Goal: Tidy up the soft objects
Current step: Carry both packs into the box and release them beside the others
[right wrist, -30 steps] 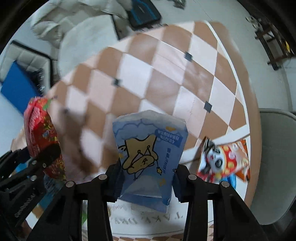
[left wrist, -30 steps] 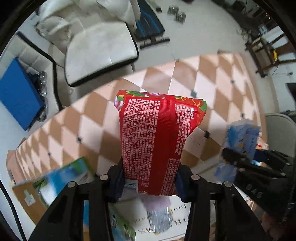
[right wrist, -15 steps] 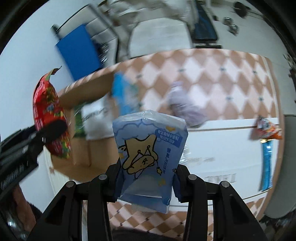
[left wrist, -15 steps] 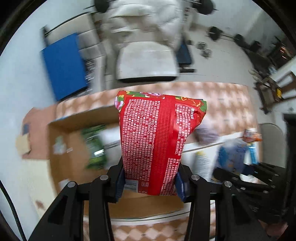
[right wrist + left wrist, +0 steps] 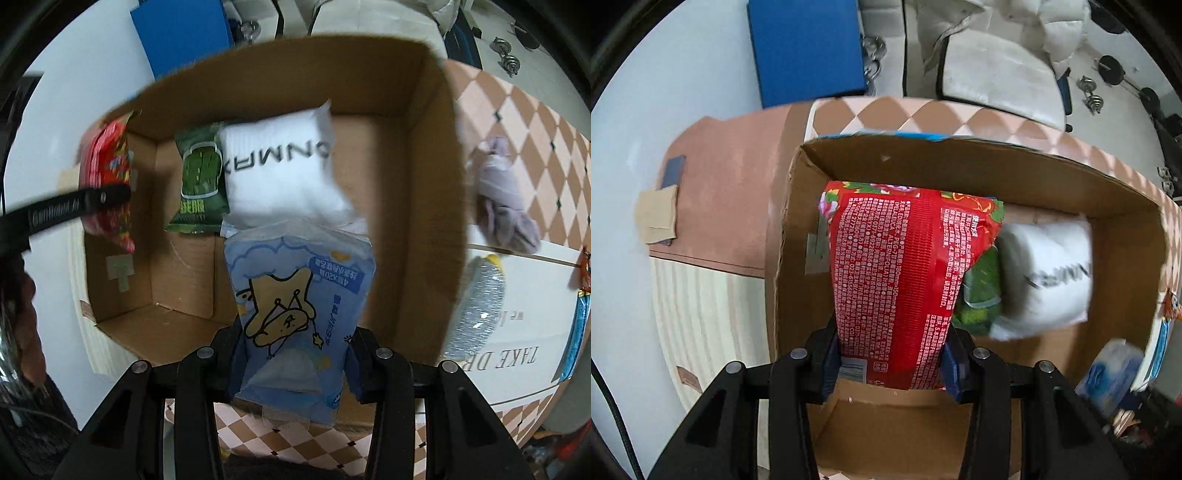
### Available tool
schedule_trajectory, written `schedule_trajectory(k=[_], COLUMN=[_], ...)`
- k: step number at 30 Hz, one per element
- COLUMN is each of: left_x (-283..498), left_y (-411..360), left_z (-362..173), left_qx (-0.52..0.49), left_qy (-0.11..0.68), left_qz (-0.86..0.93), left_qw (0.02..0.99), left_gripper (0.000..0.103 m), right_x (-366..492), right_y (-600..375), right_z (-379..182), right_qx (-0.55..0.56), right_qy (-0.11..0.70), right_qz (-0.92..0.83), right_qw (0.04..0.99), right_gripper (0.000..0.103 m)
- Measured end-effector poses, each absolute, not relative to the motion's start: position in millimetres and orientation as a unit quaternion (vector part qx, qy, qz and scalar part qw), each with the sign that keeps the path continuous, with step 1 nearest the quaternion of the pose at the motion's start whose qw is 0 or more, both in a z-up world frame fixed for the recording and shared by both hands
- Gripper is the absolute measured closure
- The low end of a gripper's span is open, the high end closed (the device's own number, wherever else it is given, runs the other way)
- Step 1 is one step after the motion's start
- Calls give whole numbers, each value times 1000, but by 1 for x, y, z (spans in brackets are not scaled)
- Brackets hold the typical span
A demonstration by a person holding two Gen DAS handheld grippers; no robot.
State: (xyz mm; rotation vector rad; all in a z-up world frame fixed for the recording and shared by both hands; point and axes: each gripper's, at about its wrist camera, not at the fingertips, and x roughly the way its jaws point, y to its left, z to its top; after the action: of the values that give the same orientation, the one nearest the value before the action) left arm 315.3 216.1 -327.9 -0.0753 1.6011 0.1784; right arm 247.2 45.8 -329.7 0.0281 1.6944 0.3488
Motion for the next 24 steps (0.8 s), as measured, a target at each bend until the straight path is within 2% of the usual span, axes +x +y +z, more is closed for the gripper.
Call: schedule_trajectory(k=[10,13,14,15,16,18,21,24], left_x=[338,337,336,335,334,332,326,312], left_y=[214,212,213,215,214,214,214,211], left_z=[-365,-367,-366,-366,-364,-357,-346,-331], left_qx=[-18,-20,-26,-31,-33,-31,-34,-34], left_qy=[743,749,750,750,750,741,734,722], left_qz=[65,58,55,52,49,49,49,51], left_qw=[665,659,658,658,659,669,676,689], left_gripper=[59,57,55,50,39,26,8,6], right_x=[244,243,243,243,243,243,244,243], right_y=[71,72,72,70,69,65,60,55], right_z=[-376,-389,-391,-391,-391,-388,-380,-370], right_qx=[-7,-9,-7,-4,-3,1,-1,-12], right_qy=[773,787,788,787,786,783,774,761], right_qz=[137,139,140,140,139,138,134,123], right_qw=[619,600,600,601,603,607,619,637], right_gripper=[57,43,31,20,18,15,0,0])
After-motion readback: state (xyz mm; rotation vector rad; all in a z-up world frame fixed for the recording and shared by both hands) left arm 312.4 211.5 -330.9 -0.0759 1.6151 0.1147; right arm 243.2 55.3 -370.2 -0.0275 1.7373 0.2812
